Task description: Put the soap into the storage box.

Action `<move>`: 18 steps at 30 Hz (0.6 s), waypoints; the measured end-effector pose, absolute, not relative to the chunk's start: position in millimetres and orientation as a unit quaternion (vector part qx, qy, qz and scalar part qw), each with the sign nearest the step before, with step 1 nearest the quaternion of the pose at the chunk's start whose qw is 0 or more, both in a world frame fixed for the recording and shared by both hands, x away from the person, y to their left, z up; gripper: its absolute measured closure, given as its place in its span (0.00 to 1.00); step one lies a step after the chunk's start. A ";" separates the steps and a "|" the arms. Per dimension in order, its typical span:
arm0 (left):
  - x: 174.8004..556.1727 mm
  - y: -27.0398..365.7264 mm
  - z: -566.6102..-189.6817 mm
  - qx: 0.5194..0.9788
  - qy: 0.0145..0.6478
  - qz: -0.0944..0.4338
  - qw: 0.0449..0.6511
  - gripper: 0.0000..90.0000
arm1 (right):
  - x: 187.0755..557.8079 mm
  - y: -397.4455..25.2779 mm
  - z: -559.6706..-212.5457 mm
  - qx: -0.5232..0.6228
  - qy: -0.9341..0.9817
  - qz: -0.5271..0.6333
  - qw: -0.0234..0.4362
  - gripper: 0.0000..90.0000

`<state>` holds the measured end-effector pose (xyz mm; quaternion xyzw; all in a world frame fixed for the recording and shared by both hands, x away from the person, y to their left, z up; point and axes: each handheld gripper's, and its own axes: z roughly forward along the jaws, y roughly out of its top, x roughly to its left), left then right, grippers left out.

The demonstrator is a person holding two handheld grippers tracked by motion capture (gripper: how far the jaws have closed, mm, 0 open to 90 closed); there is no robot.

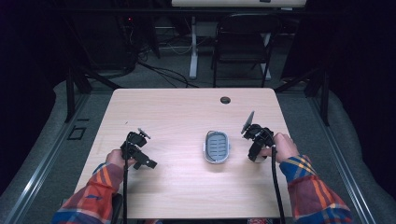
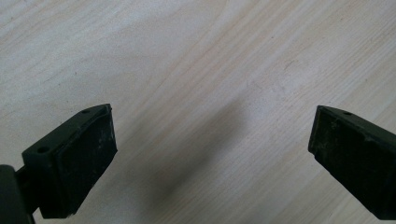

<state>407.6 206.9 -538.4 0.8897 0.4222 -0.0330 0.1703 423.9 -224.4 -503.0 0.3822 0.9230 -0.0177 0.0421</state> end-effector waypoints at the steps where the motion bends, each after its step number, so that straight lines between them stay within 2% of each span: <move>1: 407.6 206.8 -538.6 0.890 0.422 -0.034 0.171 0.01 | 423.9 -223.8 -503.6 0.385 0.922 -0.007 0.045 0.27; 18: 408.1 205.7 -539.8 0.892 0.418 -0.036 0.169 0.01 | 434.2 -210.8 -489.5 0.365 0.930 -0.025 0.046 0.27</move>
